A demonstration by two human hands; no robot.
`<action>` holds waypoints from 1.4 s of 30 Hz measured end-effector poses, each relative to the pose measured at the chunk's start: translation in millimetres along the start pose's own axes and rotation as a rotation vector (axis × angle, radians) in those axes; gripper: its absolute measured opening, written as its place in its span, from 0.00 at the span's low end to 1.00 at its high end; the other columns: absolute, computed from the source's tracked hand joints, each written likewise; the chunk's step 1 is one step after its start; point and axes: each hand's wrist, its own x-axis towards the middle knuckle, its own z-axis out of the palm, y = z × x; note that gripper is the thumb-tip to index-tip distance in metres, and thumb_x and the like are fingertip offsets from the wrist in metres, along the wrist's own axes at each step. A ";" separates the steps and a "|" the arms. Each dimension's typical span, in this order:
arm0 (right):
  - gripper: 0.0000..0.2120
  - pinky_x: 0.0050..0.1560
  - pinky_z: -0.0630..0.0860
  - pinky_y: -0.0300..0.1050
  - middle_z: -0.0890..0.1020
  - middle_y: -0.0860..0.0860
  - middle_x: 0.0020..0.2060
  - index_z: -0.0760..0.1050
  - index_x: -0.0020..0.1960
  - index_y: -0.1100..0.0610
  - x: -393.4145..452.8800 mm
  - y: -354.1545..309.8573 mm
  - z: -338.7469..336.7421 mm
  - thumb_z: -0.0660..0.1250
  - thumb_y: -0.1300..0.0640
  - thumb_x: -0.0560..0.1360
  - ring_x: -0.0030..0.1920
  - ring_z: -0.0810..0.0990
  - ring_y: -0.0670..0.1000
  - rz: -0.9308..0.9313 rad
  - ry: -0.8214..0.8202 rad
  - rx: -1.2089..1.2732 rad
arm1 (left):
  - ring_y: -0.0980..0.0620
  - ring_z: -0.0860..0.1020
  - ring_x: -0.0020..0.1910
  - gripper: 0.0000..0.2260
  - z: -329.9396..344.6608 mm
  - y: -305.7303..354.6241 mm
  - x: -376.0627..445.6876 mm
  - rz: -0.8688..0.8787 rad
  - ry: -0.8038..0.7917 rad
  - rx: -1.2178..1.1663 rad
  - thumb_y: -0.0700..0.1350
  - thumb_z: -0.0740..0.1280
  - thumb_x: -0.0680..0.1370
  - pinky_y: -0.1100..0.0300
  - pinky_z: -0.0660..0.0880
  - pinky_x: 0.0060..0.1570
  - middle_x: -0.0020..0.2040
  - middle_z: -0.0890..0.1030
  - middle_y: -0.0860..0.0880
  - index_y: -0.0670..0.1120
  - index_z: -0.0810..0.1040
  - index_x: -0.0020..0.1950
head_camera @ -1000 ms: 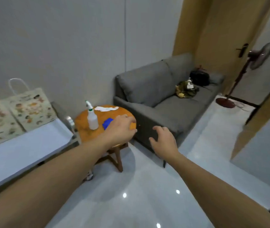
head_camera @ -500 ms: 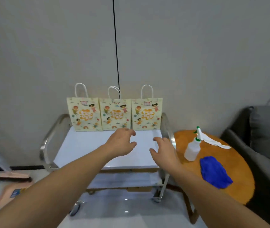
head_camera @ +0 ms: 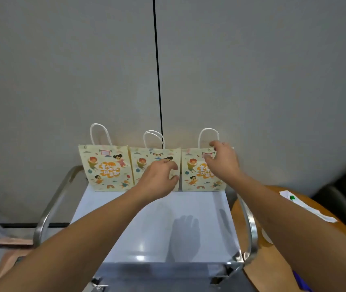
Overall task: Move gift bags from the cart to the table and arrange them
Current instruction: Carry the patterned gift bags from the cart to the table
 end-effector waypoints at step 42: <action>0.22 0.29 0.63 0.44 0.60 0.47 0.19 0.60 0.26 0.54 -72.8 -97.9 -233.7 0.68 0.55 0.73 0.25 0.62 0.52 0.559 0.749 -0.196 | 0.53 0.68 0.40 0.17 -35.5 188.3 92.5 1.101 0.346 -0.485 0.63 0.62 0.78 0.56 0.63 0.44 0.41 0.70 0.53 0.50 0.70 0.43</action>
